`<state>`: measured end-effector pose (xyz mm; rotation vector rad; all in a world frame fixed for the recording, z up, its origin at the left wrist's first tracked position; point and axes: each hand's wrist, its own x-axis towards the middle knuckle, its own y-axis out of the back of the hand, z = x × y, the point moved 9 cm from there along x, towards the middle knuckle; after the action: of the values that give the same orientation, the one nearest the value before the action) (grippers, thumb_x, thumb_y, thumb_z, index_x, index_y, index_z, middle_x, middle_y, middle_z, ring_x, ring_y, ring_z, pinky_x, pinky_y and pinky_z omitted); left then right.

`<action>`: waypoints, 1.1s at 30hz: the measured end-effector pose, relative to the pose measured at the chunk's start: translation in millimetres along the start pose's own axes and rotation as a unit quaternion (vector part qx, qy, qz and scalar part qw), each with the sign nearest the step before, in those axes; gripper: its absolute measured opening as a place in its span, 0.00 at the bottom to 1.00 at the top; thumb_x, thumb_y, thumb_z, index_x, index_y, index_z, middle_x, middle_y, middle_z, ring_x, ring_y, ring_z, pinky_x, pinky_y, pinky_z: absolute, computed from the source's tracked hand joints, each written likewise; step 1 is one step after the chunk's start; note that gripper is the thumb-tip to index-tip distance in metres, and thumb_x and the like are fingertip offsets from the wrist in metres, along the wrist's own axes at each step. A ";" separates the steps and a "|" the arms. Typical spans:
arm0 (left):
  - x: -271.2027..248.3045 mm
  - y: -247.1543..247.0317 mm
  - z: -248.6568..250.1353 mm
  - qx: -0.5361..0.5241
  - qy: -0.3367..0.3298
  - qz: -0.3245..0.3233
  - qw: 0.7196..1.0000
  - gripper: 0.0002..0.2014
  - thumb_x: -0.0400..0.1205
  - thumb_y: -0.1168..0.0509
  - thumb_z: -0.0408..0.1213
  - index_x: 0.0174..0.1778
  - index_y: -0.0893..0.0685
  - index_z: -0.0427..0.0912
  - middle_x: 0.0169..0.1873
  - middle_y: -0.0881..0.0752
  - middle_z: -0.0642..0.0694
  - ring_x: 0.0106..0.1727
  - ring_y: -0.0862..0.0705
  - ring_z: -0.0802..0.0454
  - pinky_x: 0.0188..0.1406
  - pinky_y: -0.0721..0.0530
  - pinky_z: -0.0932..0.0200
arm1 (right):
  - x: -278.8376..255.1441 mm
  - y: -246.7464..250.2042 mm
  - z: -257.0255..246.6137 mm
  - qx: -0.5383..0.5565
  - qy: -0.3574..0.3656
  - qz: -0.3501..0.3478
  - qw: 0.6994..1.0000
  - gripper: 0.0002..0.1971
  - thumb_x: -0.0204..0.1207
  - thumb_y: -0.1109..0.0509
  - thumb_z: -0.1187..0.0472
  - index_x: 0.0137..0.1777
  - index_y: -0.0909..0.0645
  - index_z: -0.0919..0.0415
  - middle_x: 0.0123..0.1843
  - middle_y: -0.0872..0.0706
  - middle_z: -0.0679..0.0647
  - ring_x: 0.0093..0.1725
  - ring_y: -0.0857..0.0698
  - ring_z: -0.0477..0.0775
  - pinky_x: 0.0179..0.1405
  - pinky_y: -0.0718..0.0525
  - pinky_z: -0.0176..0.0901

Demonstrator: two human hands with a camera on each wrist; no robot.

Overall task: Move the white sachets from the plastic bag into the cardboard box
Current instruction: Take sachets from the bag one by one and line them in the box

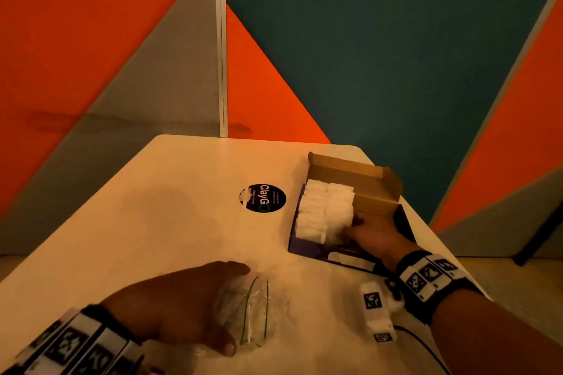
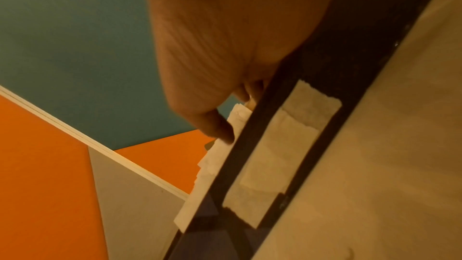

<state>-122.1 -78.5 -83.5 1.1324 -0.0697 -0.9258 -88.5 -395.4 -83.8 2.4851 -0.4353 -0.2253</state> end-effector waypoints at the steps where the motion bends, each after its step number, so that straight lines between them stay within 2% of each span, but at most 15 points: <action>1: 0.1 -0.3 -1.4 0.000 0.002 0.000 1.000 0.57 0.66 0.19 0.59 0.85 0.49 0.64 0.82 0.42 0.67 0.80 0.38 0.66 0.80 0.40 0.66 | -2.3 4.6 -3.4 0.002 0.003 0.015 1.000 0.24 0.74 0.26 0.60 0.66 0.23 0.37 0.66 0.15 0.46 0.63 0.17 0.54 0.70 0.21 0.63; 4: -0.8 0.3 -2.4 0.009 0.002 0.007 1.000 0.59 0.64 0.18 0.57 0.85 0.49 0.63 0.82 0.40 0.66 0.79 0.36 0.64 0.80 0.38 0.64 | -13.7 18.3 -23.9 -0.055 0.052 0.062 0.995 0.21 0.77 0.28 0.61 0.68 0.24 0.44 0.68 0.17 0.50 0.67 0.18 0.57 0.70 0.21 0.57; 5: -1.7 0.2 -1.7 0.009 -0.003 0.007 1.000 0.59 0.64 0.17 0.55 0.86 0.50 0.63 0.82 0.40 0.66 0.79 0.37 0.65 0.79 0.39 0.66 | -21.2 20.4 -32.5 -0.098 0.061 0.079 0.990 0.23 0.76 0.27 0.59 0.70 0.26 0.47 0.68 0.18 0.51 0.67 0.19 0.58 0.68 0.20 0.55; 7: -4.8 0.0 0.9 -0.001 -0.015 -0.002 1.000 0.59 0.65 0.16 0.51 0.85 0.49 0.61 0.80 0.40 0.67 0.77 0.38 0.69 0.75 0.41 0.71 | -47.8 16.6 -53.3 -0.150 0.073 0.085 0.982 0.24 0.75 0.25 0.53 0.70 0.26 0.45 0.65 0.19 0.48 0.62 0.17 0.54 0.62 0.15 0.51; 9: -9.1 2.6 -0.9 -0.022 -0.025 -0.011 0.999 0.57 0.64 0.14 0.46 0.84 0.43 0.58 0.77 0.36 0.68 0.74 0.34 0.72 0.74 0.36 0.74 | -85.9 -9.5 -80.7 -0.159 0.120 0.006 0.980 0.14 0.77 0.26 0.52 0.61 0.19 0.42 0.55 0.17 0.38 0.51 0.15 0.41 0.52 0.13 0.36; 11: -13.8 9.2 -8.4 -0.028 -0.029 -0.002 0.999 0.58 0.62 0.13 0.47 0.82 0.43 0.63 0.76 0.34 0.70 0.72 0.32 0.74 0.75 0.33 0.74 | -129.4 -52.2 -103.0 -0.194 0.160 -0.121 0.960 0.08 0.79 0.28 0.51 0.56 0.14 0.39 0.52 0.15 0.35 0.47 0.16 0.35 0.49 0.14 0.30; 13: -18.3 15.9 -17.5 0.000 -0.026 0.008 1.000 0.57 0.62 0.14 0.49 0.79 0.46 0.69 0.72 0.37 0.76 0.70 0.35 0.76 0.65 0.39 0.87 | -155.6 -87.1 -112.1 -0.228 0.187 -0.202 0.934 0.11 0.80 0.29 0.51 0.60 0.14 0.37 0.58 0.14 0.35 0.50 0.15 0.37 0.54 0.14 0.34; 14: -19.8 17.2 -23.4 0.017 -0.017 0.008 1.000 0.57 0.63 0.14 0.48 0.80 0.46 0.69 0.70 0.38 0.76 0.70 0.35 0.74 0.59 0.41 0.89 | -159.9 -99.5 -113.4 -0.237 0.197 -0.218 0.926 0.13 0.80 0.30 0.52 0.63 0.16 0.37 0.62 0.15 0.35 0.53 0.15 0.38 0.55 0.15 0.34; 16: -21.5 16.6 -30.3 0.031 -0.006 0.002 0.999 0.53 0.64 0.15 0.49 0.80 0.41 0.67 0.70 0.32 0.73 0.71 0.31 0.69 0.66 0.33 0.80 | -157.7 -116.7 -113.6 -0.255 0.220 -0.215 0.917 0.17 0.81 0.30 0.54 0.68 0.18 0.39 0.66 0.16 0.38 0.57 0.16 0.41 0.55 0.21 0.29; 18: -22.7 12.3 -34.6 0.040 0.013 -0.003 0.999 0.48 0.65 0.17 0.50 0.78 0.37 0.69 0.70 0.25 0.69 0.68 0.24 0.64 0.72 0.25 0.61 | -154.8 -131.5 -113.4 -0.280 0.244 -0.214 0.903 0.17 0.82 0.33 0.56 0.69 0.18 0.44 0.66 0.15 0.44 0.60 0.16 0.45 0.55 0.25 0.29; 19: -23.0 10.6 -34.7 0.049 0.019 -0.001 0.999 0.46 0.66 0.17 0.50 0.77 0.35 0.70 0.68 0.22 0.68 0.66 0.23 0.64 0.69 0.24 0.60 | -154.3 -139.7 -113.7 -0.296 0.259 -0.217 0.893 0.16 0.82 0.34 0.56 0.69 0.18 0.46 0.66 0.15 0.46 0.60 0.16 0.48 0.56 0.24 0.31; 22: -20.7 8.7 -34.2 0.061 0.011 0.016 0.998 0.41 0.68 0.18 0.47 0.74 0.31 0.68 0.64 0.18 0.66 0.61 0.20 0.65 0.58 0.24 0.66 | -151.4 -156.6 -115.6 -0.335 0.289 -0.210 0.872 0.18 0.80 0.32 0.55 0.70 0.19 0.47 0.63 0.13 0.48 0.59 0.15 0.51 0.59 0.18 0.38; 25: -21.2 10.3 -36.1 0.048 0.009 0.027 0.998 0.42 0.66 0.18 0.48 0.74 0.29 0.66 0.64 0.16 0.64 0.62 0.19 0.64 0.65 0.20 0.59 | -146.8 -161.1 -120.0 -0.358 0.296 -0.198 0.863 0.18 0.79 0.31 0.54 0.69 0.18 0.50 0.61 0.13 0.50 0.58 0.14 0.53 0.55 0.20 0.38; 29: -21.6 11.6 -41.2 0.042 0.009 0.023 0.999 0.44 0.65 0.18 0.51 0.76 0.31 0.66 0.66 0.18 0.66 0.65 0.19 0.64 0.70 0.20 0.55 | -142.4 -171.8 -110.7 -0.397 0.284 -0.213 0.846 0.17 0.80 0.31 0.58 0.67 0.16 0.58 0.62 0.14 0.55 0.59 0.15 0.57 0.62 0.17 0.49; 33: -22.8 9.4 -39.4 0.072 0.011 0.011 0.997 0.43 0.70 0.21 0.53 0.79 0.34 0.62 0.70 0.21 0.62 0.67 0.21 0.59 0.69 0.23 0.57 | -134.7 -168.6 -110.1 -0.377 0.276 -0.178 0.866 0.15 0.79 0.33 0.57 0.64 0.15 0.52 0.57 0.11 0.51 0.54 0.12 0.53 0.56 0.14 0.44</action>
<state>-112.0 -33.2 -85.3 1.2730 -0.1339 -0.8993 -142.6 -159.3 -86.1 1.7106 0.3183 0.1585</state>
